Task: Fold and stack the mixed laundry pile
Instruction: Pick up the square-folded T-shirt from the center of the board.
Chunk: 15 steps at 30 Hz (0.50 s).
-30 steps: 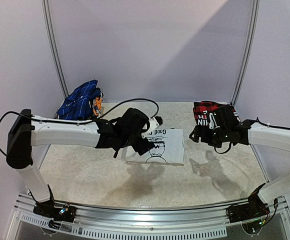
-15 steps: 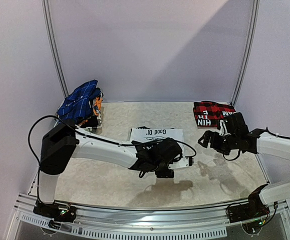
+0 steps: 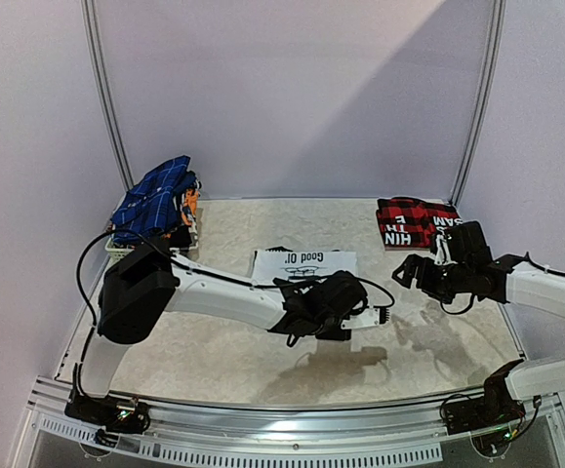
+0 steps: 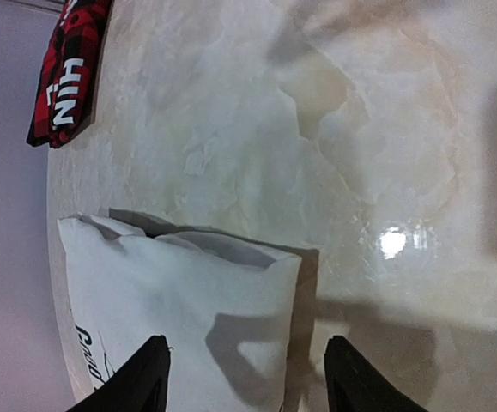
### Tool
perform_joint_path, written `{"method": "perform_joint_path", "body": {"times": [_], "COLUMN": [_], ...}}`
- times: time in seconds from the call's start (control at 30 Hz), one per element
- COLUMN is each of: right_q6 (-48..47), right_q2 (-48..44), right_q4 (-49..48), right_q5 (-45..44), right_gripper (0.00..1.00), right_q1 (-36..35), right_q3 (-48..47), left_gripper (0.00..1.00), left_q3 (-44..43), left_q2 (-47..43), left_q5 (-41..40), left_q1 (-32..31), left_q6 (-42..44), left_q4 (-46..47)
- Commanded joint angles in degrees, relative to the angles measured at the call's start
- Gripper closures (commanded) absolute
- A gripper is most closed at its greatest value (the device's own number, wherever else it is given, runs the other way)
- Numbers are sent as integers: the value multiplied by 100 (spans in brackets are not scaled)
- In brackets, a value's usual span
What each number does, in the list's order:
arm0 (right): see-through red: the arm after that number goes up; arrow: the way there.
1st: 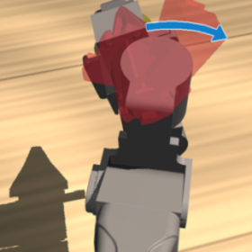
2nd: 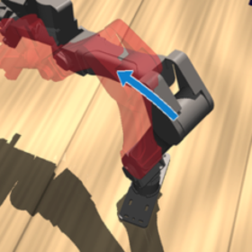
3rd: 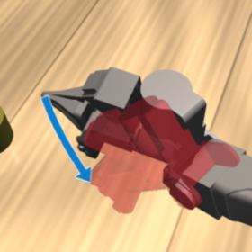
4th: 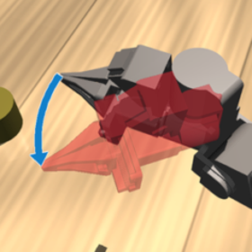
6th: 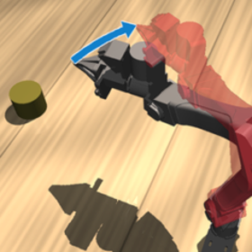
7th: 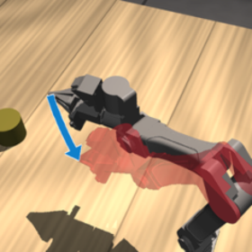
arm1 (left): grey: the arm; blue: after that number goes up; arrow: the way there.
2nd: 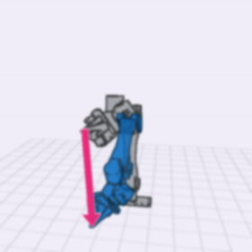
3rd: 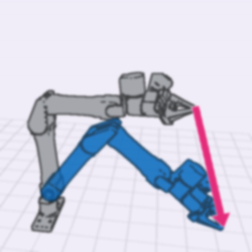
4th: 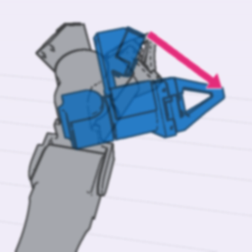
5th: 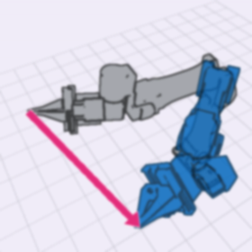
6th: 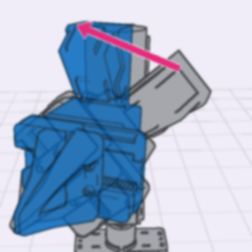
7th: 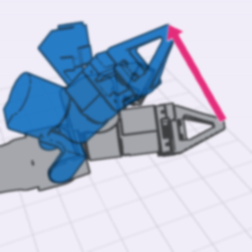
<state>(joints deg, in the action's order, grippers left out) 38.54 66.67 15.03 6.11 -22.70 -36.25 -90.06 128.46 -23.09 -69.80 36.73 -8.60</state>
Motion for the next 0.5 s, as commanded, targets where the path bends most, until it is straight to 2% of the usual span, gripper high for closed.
{"method": "perform_joint_path", "body": {"times": [0.0,0.17,0.47], "right_q6": [2,-4,1], "right_q2": [-123,-235,-274], "right_q4": [63,115,54], "right_q5": [65,70,294], "right_gripper": [1,1,1], "right_q1": [111,173,306], "right_q3": [168,223,309], "left_gripper": [38,41,65], "left_q3": [-205,-313,-242], "left_q2": [252,438,598], "left_q5": [-65,-87,10], "left_q1": [-60,-51,27], "left_q6": [31,82,133], "left_q4": [96,139,618]}}
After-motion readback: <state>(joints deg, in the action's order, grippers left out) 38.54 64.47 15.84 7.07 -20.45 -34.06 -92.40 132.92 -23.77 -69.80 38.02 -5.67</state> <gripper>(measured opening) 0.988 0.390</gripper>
